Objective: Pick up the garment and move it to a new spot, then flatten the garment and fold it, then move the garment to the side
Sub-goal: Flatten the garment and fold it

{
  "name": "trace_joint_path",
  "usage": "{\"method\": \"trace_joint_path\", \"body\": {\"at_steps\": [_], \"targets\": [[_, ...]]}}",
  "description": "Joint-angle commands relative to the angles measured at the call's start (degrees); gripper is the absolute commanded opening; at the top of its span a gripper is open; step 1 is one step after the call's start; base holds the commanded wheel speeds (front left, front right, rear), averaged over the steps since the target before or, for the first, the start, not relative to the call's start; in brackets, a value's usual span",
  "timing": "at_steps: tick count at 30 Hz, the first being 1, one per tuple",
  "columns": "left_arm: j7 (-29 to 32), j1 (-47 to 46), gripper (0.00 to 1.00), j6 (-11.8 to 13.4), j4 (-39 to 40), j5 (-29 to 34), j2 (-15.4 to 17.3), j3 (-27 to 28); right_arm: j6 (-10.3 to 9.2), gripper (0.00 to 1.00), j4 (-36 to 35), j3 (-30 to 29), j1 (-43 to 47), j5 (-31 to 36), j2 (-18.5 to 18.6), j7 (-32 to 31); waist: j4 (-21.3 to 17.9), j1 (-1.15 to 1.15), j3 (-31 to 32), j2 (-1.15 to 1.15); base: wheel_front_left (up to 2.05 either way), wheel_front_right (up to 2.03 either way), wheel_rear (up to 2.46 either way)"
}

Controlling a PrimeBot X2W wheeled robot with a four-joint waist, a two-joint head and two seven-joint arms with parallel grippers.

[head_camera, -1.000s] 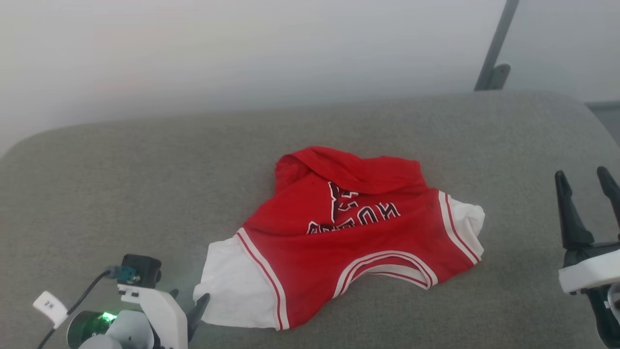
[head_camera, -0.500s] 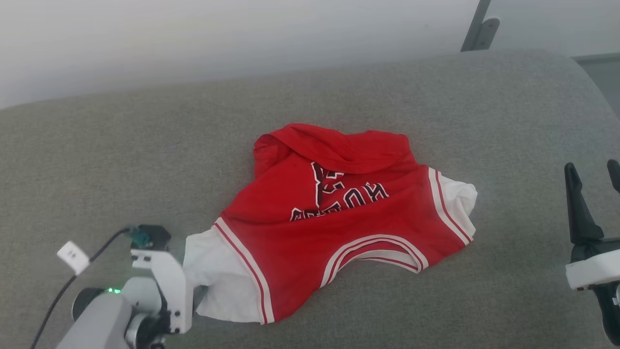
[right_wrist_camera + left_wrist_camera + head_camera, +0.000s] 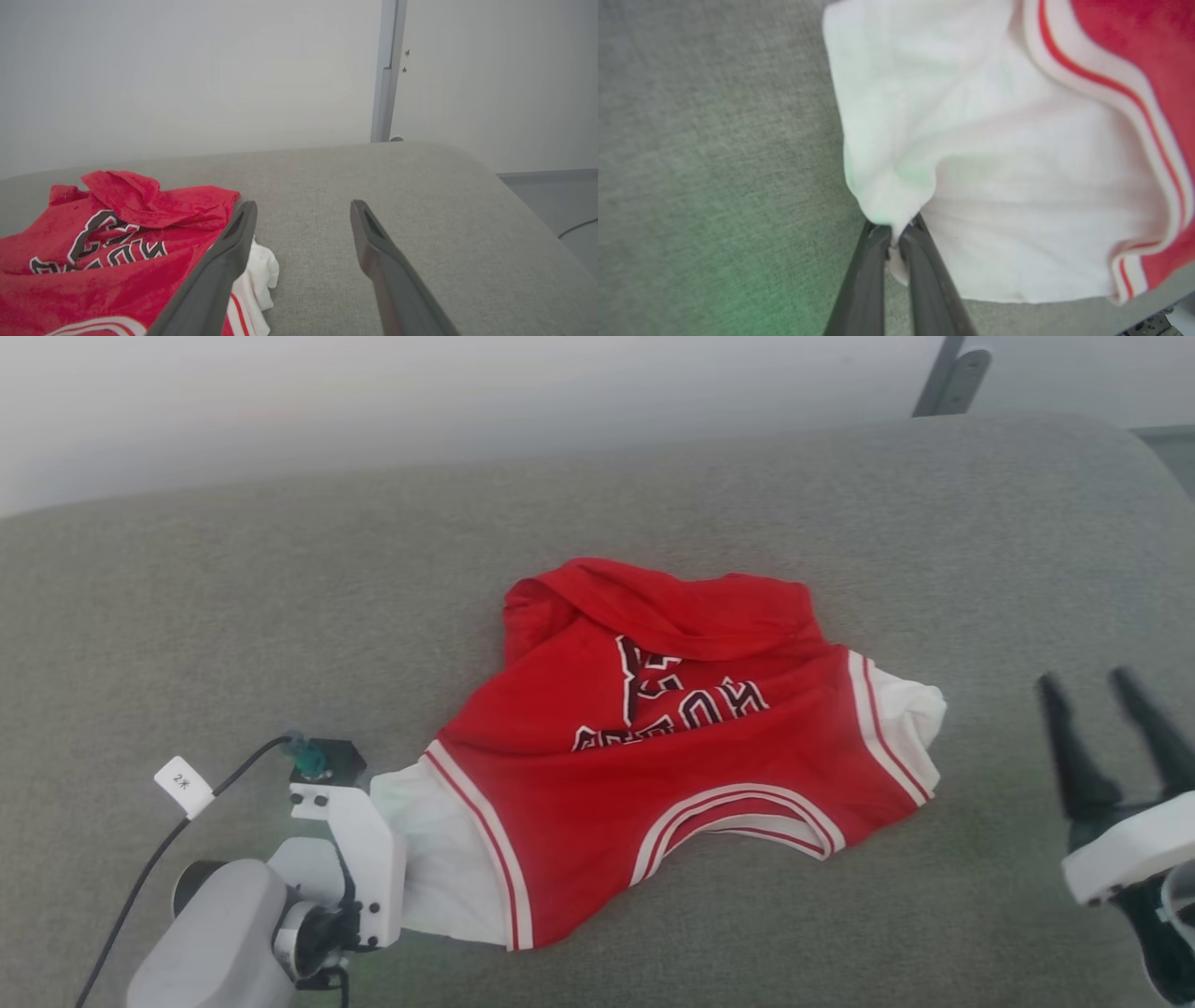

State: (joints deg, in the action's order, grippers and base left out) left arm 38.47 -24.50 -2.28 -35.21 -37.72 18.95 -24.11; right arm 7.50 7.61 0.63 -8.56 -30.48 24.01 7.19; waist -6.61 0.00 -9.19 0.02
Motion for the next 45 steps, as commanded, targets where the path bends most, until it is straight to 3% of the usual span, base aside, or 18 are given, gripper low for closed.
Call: {"method": "trace_joint_path", "body": {"at_steps": [1,8,22,23,24,25,32,40,45], "targets": [[1.64,5.55,0.00,-0.15,-3.45,0.74,-4.77,-4.30,-0.01,1.00,0.94,1.91,-0.38,-2.25,1.06,-3.23,0.78,0.00,-0.39,-0.02,0.00,0.00,0.00],[0.97,4.35,0.00,-0.25,-1.98,1.10,-5.08,-5.11,-0.02,1.00,5.50,6.05,-3.21,-7.59,3.00,-14.66,3.23,0.00,-1.51,-0.02,0.00,0.00,0.00],[-0.54,2.10,0.00,-1.03,-2.07,1.42,-6.52,-6.60,-0.02,1.00,20.77,12.36,-15.71,-8.38,3.42,-26.80,7.32,0.00,-3.87,-0.02,0.00,0.00,0.00],[-0.63,1.94,0.00,-1.14,-2.28,1.42,-6.47,-6.61,-0.02,0.86,22.21,13.25,-16.61,-8.08,3.63,-27.72,7.51,0.00,-3.91,-0.02,0.00,0.00,0.00],[-0.86,1.77,0.00,-1.12,-2.41,1.46,-6.41,-6.64,-0.02,0.30,23.37,13.96,-17.41,-7.80,3.81,-28.41,7.69,0.00,-3.95,-0.02,0.00,0.00,0.00],[-1.09,1.54,0.00,-1.12,-2.60,1.51,-6.30,-6.59,-0.02,0.00,24.52,14.68,-18.20,-8.18,3.68,-29.25,7.85,0.00,-3.96,-0.02,0.00,0.00,0.00],[-1.70,-2.28,0.00,-0.79,-1.85,0.87,-4.55,-4.88,-0.04,0.00,27.66,17.42,-22.84,-11.00,4.75,-32.05,8.66,0.00,-2.92,-0.02,0.00,0.00,0.00],[0.13,-11.70,0.00,-0.53,5.56,0.88,1.01,-0.88,-0.04,0.00,22.61,17.77,-26.70,-16.61,7.02,-33.83,8.87,0.00,1.51,-0.02,0.00,0.00,0.00],[3.03,-19.88,0.00,0.12,11.38,1.33,5.21,1.61,-0.04,0.00,18.86,15.33,-30.34,-19.45,6.49,-34.58,8.91,0.00,5.93,-0.02,0.00,0.00,0.00]]}}
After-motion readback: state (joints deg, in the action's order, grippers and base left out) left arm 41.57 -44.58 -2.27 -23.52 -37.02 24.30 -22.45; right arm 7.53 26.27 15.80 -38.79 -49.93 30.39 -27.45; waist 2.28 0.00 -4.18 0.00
